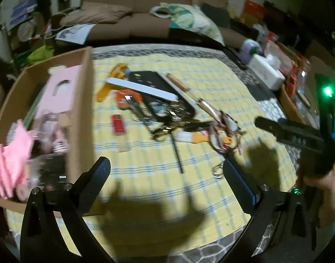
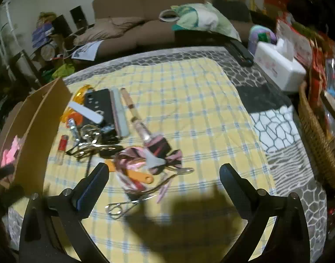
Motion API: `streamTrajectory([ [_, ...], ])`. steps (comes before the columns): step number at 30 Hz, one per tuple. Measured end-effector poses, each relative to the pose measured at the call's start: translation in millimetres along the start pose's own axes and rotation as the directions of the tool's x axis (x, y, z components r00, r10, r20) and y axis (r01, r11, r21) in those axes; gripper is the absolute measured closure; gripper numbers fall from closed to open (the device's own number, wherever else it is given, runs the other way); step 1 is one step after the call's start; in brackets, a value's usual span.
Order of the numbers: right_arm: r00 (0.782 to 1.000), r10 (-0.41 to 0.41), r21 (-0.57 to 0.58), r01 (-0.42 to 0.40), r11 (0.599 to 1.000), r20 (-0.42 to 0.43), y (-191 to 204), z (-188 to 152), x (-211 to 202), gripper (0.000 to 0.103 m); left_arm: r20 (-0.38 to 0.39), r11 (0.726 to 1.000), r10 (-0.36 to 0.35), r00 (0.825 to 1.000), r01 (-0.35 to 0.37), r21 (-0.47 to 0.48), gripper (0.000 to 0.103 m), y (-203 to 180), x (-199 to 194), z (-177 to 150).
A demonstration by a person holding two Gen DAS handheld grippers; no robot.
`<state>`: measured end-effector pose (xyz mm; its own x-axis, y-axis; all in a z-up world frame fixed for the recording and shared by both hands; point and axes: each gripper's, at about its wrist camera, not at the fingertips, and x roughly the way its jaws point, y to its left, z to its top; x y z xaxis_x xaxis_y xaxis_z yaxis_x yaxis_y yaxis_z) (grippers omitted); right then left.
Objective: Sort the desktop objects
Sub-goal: 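Grasp the metal wire clip with the left tool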
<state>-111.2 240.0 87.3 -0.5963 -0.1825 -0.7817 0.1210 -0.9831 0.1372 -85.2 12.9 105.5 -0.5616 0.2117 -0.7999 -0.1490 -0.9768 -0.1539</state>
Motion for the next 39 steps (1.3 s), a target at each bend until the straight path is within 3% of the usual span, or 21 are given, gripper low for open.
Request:
streamTrajectory([
  [7, 1.0, -0.009, 0.081, 0.011, 0.997, -0.027, -36.3, -4.4, 13.4, 0.0, -0.047, 0.987, -0.025, 0.999, 0.033, 0.158, 0.005, -56.4, 50.0, -18.2],
  [12, 0.999, 0.0, 0.107, 0.004, 0.994, -0.042, -51.6, -10.3, 13.8, 0.0, -0.089, 0.959, 0.0, 0.996, 0.025, 0.283, 0.027, -92.8, 82.4, -37.2],
  [16, 0.998, 0.009, 0.116, -0.003, 0.993, -0.054, -61.3, -15.4, 14.0, 0.0, -0.119, 0.949, -0.013, 0.993, 0.05, 0.312, 0.047, -102.4, 101.2, -46.3],
  [19, 0.998, 0.013, 0.128, -0.005, 0.992, -0.059, -67.8, -17.3, 14.3, 0.0, -0.073, 0.942, -0.028, 0.997, 0.051, 0.332, 0.056, -107.5, 102.1, -51.3],
  [22, 0.997, 0.027, 0.149, -0.017, 0.989, -0.065, -72.0, -18.8, 15.6, 0.0, -0.067, 0.94, -0.056, 0.996, 0.075, 0.334, 0.079, -111.9, 102.2, -51.9],
  [25, 0.997, 0.046, 0.172, -0.034, 0.985, -0.064, -73.8, -18.7, 15.8, 0.0, -0.086, 0.945, -0.095, 0.992, 0.117, 0.305, 0.083, -108.1, 99.0, -52.1],
  [29, 0.995, 0.084, 0.187, -0.072, 0.98, -0.056, -71.6, -17.1, 16.4, 0.0, -0.131, 0.962, -0.194, 0.972, 0.215, 0.17, 0.083, -84.3, 88.4, -45.9],
  [37, 0.966, 0.257, 0.266, -0.243, 0.933, -0.022, -62.1, -15.2, 21.3, 0.006, -0.077, 0.966, -0.222, 0.972, 0.231, 0.12, 0.083, -49.9, 31.8, -25.3],
  [39, 0.963, 0.268, 0.275, -0.25, 0.928, -0.03, -58.4, -14.7, 25.4, 0.007, -0.053, 0.965, -0.239, 0.97, 0.243, 0.099, 0.083, -38.8, 15.2, -16.9],
])
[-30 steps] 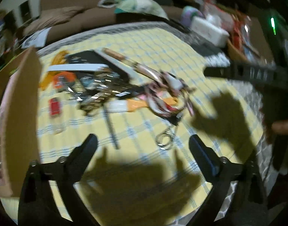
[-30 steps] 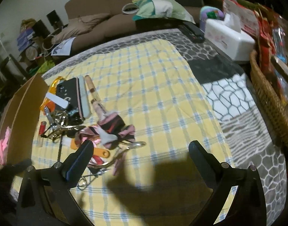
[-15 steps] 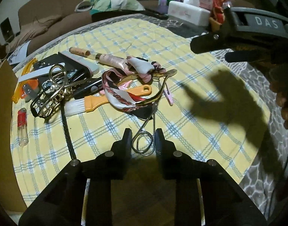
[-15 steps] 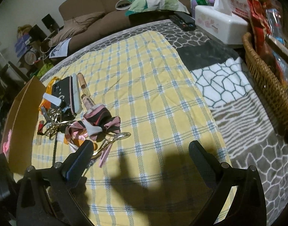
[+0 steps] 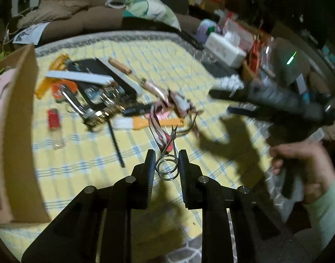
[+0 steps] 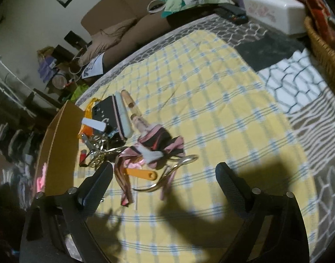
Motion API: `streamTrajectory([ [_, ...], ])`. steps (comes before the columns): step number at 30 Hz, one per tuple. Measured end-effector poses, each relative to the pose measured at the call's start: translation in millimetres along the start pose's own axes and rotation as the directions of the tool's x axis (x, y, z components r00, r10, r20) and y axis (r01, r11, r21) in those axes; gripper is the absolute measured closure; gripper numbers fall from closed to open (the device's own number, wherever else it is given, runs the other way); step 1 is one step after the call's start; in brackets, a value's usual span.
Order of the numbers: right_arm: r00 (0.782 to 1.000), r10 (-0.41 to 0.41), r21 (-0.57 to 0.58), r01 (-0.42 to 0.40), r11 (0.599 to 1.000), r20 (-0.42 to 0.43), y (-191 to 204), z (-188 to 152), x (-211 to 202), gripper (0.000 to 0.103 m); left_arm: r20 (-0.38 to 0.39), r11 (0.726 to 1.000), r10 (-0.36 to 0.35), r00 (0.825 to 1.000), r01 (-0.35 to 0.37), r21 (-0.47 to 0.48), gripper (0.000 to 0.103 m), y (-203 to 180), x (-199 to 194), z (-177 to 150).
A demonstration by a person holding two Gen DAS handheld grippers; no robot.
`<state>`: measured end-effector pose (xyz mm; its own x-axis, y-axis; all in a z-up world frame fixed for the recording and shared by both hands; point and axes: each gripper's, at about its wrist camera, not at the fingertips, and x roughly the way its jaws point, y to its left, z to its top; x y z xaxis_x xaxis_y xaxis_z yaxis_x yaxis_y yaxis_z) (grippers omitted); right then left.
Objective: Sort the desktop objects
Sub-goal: 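Grasp the metal wire clip with the left tool, then grasp the pink striped scrunchie with the right tool while the left tool holds the wire clip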
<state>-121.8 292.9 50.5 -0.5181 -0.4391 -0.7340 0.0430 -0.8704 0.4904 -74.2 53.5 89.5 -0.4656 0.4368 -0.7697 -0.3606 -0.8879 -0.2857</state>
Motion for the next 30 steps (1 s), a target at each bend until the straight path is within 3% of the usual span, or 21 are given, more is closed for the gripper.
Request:
streamTrajectory([
  [5, 0.998, -0.057, -0.026, 0.056, 0.998, -0.04, 12.1, -6.3, 24.1, 0.007, 0.048, 1.0, -0.005, 0.999, 0.006, -0.024, 0.083, 16.7, -39.1, 5.9],
  [9, 0.989, -0.135, -0.127, 0.126, 0.984, -0.061, 31.8, -11.7, 42.6, 0.007, 0.076, 0.998, -0.02, 0.997, 0.025, -0.062, 0.083, 31.7, -55.0, 7.3],
  [13, 0.965, -0.254, -0.243, 0.232, 0.942, -0.063, 48.4, -20.8, 63.8, 0.007, 0.095, 0.994, -0.048, 0.994, 0.057, -0.093, 0.083, 45.0, -62.5, 8.9],
  [17, 0.955, -0.297, -0.284, 0.276, 0.918, -0.031, 53.1, -22.4, 71.0, 0.006, 0.116, 0.994, -0.052, 0.992, 0.063, -0.091, 0.083, 49.9, -69.4, 11.5],
  [23, 0.92, -0.391, -0.407, 0.356, 0.841, -0.004, 60.5, -26.1, 82.9, 0.006, 0.133, 0.991, -0.066, 0.989, 0.081, -0.11, 0.083, 61.2, -81.0, 11.1],
  [27, 0.937, -0.348, -0.366, 0.334, 0.868, 0.029, 67.1, -18.6, 65.0, 0.006, 0.151, 0.989, -0.066, 0.986, 0.085, -0.121, 0.083, 67.4, -89.3, 12.8],
  [30, 0.972, -0.218, -0.359, 0.235, 0.903, 0.087, 89.5, -14.2, 42.7, 0.006, 0.174, 0.986, -0.068, 0.982, 0.093, -0.139, 0.083, 73.5, -96.7, 14.5],
])
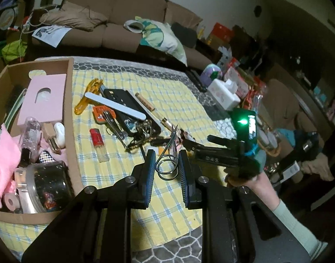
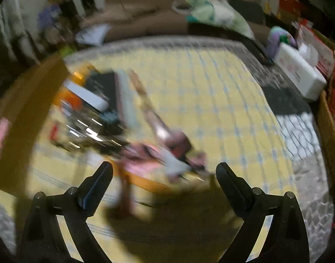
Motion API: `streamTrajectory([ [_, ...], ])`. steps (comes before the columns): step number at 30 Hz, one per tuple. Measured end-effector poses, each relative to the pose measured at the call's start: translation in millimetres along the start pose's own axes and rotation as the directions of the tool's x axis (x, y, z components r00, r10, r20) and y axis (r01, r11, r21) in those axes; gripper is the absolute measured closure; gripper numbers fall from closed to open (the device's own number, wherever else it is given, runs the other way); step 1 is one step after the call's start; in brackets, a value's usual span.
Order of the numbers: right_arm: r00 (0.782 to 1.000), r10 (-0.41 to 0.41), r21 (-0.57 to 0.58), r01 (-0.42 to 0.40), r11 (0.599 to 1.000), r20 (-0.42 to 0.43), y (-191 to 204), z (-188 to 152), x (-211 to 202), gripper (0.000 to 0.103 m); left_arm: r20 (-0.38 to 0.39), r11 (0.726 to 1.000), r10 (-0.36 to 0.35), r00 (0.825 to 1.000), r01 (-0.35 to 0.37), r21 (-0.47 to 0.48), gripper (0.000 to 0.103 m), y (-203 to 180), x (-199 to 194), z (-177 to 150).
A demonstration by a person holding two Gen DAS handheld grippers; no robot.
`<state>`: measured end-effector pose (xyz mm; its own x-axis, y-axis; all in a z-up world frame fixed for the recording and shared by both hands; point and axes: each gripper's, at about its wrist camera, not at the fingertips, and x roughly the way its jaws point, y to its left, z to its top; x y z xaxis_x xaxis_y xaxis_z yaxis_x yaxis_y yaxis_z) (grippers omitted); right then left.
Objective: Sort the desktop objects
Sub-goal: 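Grasp the pink striped scrunchie with the right tool while the left tool holds the wire clip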
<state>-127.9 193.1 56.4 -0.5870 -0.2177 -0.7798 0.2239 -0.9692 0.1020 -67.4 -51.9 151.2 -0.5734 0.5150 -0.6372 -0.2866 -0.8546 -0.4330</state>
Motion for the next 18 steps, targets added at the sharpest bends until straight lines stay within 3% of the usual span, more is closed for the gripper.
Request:
streamTrajectory([
  [3, 0.992, 0.124, -0.021, -0.124, 0.992, 0.023, 23.1, 3.8, -6.1, 0.006, 0.022, 1.0, 0.0, 1.0, 0.001, -0.017, 0.083, 5.3, -6.7, 4.2],
  [5, 0.988, 0.153, -0.049, -0.153, 0.987, 0.002, 39.4, 4.7, 2.4, 0.01, 0.029, 1.0, -0.002, 1.0, 0.002, -0.026, 0.083, 7.6, -8.9, 4.9],
  [8, 0.994, 0.104, -0.107, -0.107, 0.988, -0.032, 54.1, 9.0, 24.8, 0.02, 0.036, 0.999, 0.002, 0.999, -0.001, -0.033, 0.084, 10.6, -11.4, 5.4],
  [16, 0.997, 0.024, -0.088, -0.031, 0.996, -0.07, 53.8, 14.5, 72.5, 0.016, 0.036, 0.999, 0.02, 0.999, -0.018, -0.051, 0.088, 19.8, -9.0, 5.9],
  [18, 0.993, -0.018, -0.109, 0.006, 0.994, -0.117, 52.0, 10.7, 83.5, 0.015, 0.022, 0.998, 0.021, 1.0, -0.019, -0.061, 0.088, 23.7, -4.9, 6.2],
])
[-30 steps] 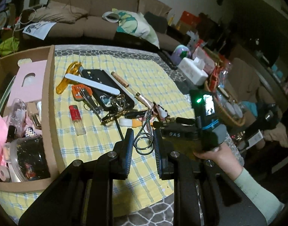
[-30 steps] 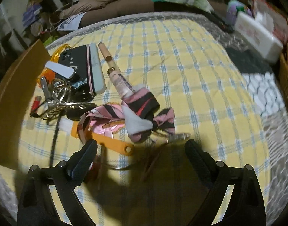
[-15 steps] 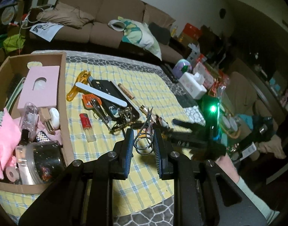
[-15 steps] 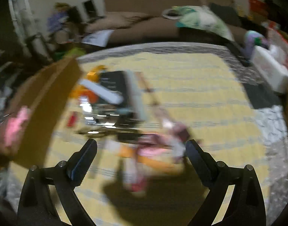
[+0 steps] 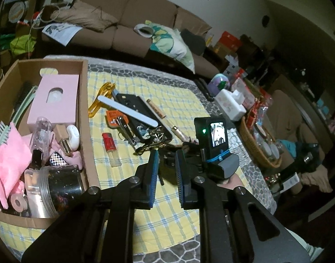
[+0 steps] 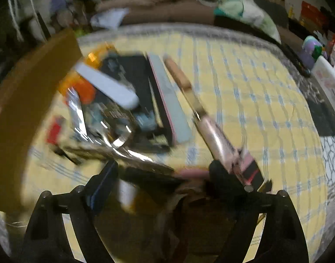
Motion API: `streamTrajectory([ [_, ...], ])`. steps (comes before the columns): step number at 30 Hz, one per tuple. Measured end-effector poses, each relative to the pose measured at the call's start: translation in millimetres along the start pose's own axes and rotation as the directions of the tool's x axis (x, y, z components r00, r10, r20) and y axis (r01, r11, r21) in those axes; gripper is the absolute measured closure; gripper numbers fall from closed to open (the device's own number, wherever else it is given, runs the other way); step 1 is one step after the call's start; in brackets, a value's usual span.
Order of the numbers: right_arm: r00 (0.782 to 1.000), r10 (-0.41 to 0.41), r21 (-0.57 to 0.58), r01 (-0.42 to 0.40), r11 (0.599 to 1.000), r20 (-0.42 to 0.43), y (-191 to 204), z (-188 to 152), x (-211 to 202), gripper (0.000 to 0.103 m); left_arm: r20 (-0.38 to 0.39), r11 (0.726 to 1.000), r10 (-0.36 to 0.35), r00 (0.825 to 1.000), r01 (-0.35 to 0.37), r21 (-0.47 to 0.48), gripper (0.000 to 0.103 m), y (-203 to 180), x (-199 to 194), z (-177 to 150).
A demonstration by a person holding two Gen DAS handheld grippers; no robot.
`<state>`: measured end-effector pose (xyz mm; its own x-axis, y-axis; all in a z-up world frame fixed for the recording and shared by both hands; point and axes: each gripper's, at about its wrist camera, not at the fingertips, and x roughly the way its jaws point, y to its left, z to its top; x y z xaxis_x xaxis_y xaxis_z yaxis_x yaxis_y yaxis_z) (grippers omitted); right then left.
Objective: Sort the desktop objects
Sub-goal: 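Grasp the pink striped scrunchie with the right tool while the left tool holds the wire clip, then carry the wire clip and scrunchie into the cardboard box and release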
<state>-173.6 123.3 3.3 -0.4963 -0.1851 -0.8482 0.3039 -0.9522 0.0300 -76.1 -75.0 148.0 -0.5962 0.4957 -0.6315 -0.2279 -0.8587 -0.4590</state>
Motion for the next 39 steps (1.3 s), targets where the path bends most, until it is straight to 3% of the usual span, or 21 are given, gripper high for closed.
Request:
streamTrajectory([
  [1, 1.0, -0.002, -0.021, 0.002, 1.0, 0.02, 1.4, -0.6, -0.8, 0.015, -0.002, 1.0, 0.0, 1.0, 0.0, -0.004, 0.088, 1.3, 1.3, 0.4],
  [4, 1.0, -0.003, -0.029, 0.004, 1.0, 0.031, -1.5, 0.4, -2.8, 0.028, -0.014, 1.0, -0.005, 1.0, 0.005, -0.003, 0.088, 2.2, 3.3, 0.9],
  [8, 0.999, 0.037, 0.004, -0.037, 0.999, 0.024, -7.8, 0.6, -11.8, 0.028, -0.045, 0.998, 0.008, 0.999, -0.006, 0.056, 0.088, -8.6, 7.1, -5.0],
  [12, 0.996, 0.064, 0.049, -0.067, 0.997, 0.058, -13.4, 2.3, -39.3, 0.028, -0.083, 0.985, 0.083, 0.993, -0.069, 0.158, 0.088, -27.3, 23.3, -17.8],
  [14, 0.994, 0.076, 0.062, -0.081, 0.995, 0.083, -14.0, 4.3, -54.2, 0.028, -0.103, 0.972, 0.118, 0.988, -0.093, 0.214, 0.081, -38.7, 38.4, -26.6],
  [20, 0.979, 0.145, 0.113, -0.162, 0.98, 0.144, -22.1, 5.4, -100.9, 0.028, -0.131, 0.886, 0.281, 0.951, -0.204, 0.416, 0.075, -64.7, 105.5, -59.0],
  [24, 0.976, 0.165, 0.114, -0.182, 0.977, 0.144, -27.2, 2.4, -110.3, 0.028, -0.192, 0.88, 0.347, 0.918, -0.247, 0.407, 0.075, -48.8, 143.9, -70.9],
  [27, 0.971, 0.183, 0.124, -0.203, 0.971, 0.152, -35.1, 1.6, -114.1, 0.028, -0.22, 0.876, 0.368, 0.903, -0.258, 0.407, 0.075, -38.1, 160.6, -76.3],
  [30, 0.965, 0.202, 0.142, -0.226, 0.964, 0.166, -43.4, 1.5, -119.7, 0.028, -0.217, 0.892, 0.333, 0.918, -0.232, 0.389, 0.086, -37.5, 161.4, -78.5],
  [35, 0.946, 0.246, 0.152, -0.28, 0.948, 0.209, -47.9, 5.9, -136.8, 0.028, -0.235, 0.962, 0.202, 0.951, -0.148, 0.229, 0.087, -29.2, 145.2, -67.7],
  [39, 0.931, 0.273, 0.114, -0.307, 0.945, 0.241, -37.2, 11.1, -157.3, 0.028, -0.168, 0.983, 0.113, 0.979, -0.085, 0.164, 0.087, -35.8, 109.1, -44.2],
])
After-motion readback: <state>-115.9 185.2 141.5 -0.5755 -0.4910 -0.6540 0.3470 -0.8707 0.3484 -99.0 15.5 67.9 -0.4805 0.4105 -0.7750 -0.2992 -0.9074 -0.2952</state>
